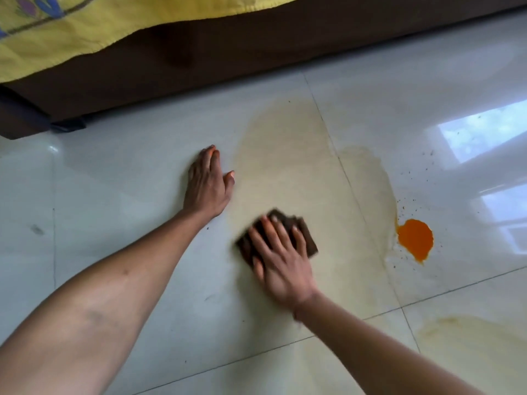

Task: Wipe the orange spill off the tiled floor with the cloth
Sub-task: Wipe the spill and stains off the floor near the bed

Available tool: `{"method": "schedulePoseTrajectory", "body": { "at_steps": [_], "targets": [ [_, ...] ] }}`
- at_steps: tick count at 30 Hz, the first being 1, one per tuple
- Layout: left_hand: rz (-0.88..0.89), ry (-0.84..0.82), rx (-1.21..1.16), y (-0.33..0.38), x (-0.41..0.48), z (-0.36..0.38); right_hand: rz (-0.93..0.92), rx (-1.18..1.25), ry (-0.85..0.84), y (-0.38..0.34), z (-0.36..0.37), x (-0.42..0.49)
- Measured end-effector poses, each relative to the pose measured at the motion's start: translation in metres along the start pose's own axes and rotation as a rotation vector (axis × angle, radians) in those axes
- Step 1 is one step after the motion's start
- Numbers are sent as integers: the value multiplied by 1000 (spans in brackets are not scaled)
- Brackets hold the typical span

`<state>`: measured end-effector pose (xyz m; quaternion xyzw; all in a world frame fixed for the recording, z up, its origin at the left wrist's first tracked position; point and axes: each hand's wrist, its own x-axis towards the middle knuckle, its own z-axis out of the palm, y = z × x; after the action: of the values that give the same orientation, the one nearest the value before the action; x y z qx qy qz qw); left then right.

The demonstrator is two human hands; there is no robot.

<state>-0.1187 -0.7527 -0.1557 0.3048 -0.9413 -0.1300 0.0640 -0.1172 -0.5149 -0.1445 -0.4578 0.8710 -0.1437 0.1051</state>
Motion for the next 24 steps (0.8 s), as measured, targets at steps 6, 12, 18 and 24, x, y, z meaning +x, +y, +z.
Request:
{"method": "schedulePoseTrajectory", "body": {
  "at_steps": [6, 12, 18, 24],
  "targets": [
    [-97, -14, -21, 19, -3, 6, 219, -2, 50, 54, -21, 50],
    [76, -24, 32, -9, -1, -5, -69, 17, 25, -16, 8, -17],
    [103, -3, 21, -13, -4, -1, 32, 26, 47, -5, -2, 99],
    [115, 19, -37, -18, -2, -1, 28, -6, 58, -1, -5, 48]
  ]
}}
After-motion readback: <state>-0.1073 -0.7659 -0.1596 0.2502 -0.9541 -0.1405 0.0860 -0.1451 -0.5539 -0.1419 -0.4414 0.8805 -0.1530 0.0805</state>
